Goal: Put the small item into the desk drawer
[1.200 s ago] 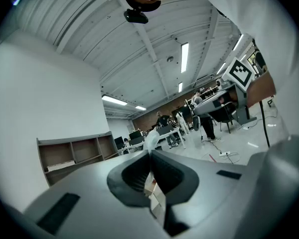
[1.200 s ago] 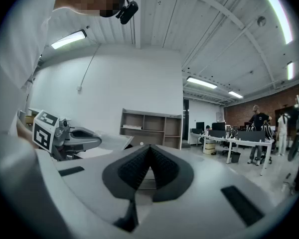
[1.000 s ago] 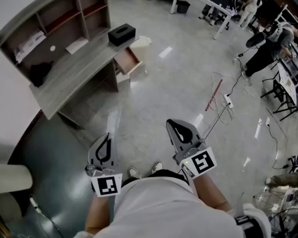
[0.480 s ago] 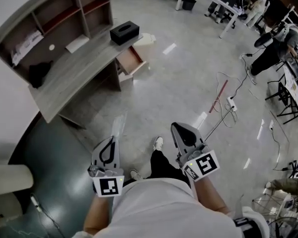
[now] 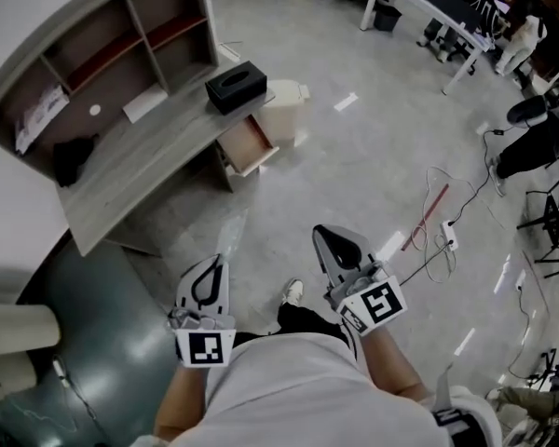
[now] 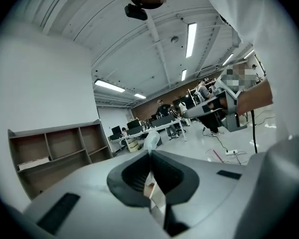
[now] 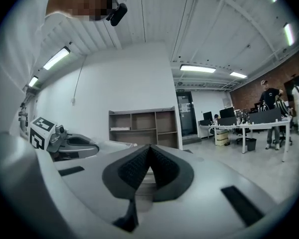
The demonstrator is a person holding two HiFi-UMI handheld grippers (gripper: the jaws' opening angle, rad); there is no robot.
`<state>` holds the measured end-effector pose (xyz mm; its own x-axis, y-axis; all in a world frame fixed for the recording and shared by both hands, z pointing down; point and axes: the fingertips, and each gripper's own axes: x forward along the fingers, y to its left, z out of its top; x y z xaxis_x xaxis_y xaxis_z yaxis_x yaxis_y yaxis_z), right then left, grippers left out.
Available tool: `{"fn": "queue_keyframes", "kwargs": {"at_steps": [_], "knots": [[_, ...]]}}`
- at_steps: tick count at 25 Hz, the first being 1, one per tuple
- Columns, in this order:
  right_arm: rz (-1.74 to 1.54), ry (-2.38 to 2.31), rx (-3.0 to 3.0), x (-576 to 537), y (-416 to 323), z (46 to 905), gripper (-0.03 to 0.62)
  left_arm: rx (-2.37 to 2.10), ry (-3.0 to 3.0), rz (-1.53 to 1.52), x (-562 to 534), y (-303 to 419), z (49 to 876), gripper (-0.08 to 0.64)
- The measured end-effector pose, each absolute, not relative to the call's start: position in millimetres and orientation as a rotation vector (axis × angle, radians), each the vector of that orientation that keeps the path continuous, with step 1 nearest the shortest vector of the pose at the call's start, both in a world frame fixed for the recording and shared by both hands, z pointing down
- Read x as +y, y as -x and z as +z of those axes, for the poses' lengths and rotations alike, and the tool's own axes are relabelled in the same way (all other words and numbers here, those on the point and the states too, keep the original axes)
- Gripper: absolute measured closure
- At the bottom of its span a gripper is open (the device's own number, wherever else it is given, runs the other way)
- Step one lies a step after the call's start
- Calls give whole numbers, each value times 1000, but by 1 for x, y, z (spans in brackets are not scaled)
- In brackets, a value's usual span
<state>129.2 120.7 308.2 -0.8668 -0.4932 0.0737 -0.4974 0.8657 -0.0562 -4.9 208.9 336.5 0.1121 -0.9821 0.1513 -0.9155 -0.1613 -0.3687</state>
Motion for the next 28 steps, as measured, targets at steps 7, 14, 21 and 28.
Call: {"fn": "queue_keyframes", "kwargs": {"at_steps": [7,14,21,28], "knots": [[193,-653,-2969,51,-135,328,569,2022,2166,-573,142,3,346,541],[218,-613,-2975,22,-130,328,570,2107,2169,-527,100,18,348,540],[210,-709,-2930,-16,-117,331,569,2011,2242,-551,54,32,367,541],[176,-692,-2911,-49,-58,329,571,1986,2261,-572,13,88,375,540]]}}
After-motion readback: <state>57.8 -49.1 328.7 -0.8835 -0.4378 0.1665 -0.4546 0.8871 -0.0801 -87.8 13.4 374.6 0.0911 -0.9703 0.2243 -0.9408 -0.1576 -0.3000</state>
